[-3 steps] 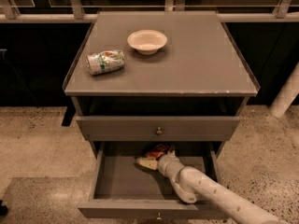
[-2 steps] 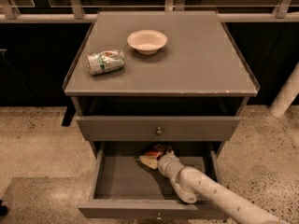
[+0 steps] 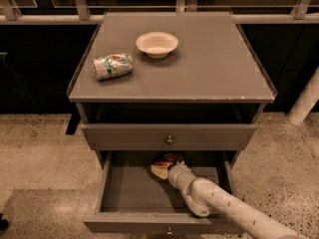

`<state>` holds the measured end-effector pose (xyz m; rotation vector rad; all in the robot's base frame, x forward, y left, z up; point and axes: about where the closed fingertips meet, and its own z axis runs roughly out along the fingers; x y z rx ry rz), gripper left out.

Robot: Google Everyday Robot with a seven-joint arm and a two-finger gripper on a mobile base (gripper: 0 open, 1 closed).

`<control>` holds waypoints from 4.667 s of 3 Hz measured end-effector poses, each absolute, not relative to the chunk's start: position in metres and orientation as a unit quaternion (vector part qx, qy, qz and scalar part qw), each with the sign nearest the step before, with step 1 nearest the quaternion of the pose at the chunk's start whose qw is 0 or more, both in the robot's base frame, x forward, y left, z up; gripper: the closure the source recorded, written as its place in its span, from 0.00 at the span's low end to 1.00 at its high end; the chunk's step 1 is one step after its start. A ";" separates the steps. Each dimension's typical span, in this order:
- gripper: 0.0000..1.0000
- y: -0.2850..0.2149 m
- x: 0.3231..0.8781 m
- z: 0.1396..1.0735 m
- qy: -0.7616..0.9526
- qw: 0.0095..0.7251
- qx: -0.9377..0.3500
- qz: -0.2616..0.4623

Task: Pick coke can from middle drawer and place on counter

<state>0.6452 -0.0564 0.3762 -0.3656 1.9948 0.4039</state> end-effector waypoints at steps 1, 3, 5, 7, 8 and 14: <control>0.89 -0.056 0.645 0.376 0.829 0.511 -0.152 0.168; 1.00 -0.103 0.613 0.393 0.863 0.457 -0.152 0.153; 1.00 -0.161 0.532 0.427 0.905 0.378 -0.133 0.142; 1.00 -0.193 0.492 0.461 0.908 0.381 -0.112 0.131; 1.00 -0.189 0.496 0.458 0.912 0.368 -0.115 0.143; 1.00 -0.175 0.439 0.825 0.747 0.641 -0.160 0.080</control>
Offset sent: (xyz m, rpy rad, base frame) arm -0.0233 -0.0467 0.0183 -0.0530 0.1064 -0.0017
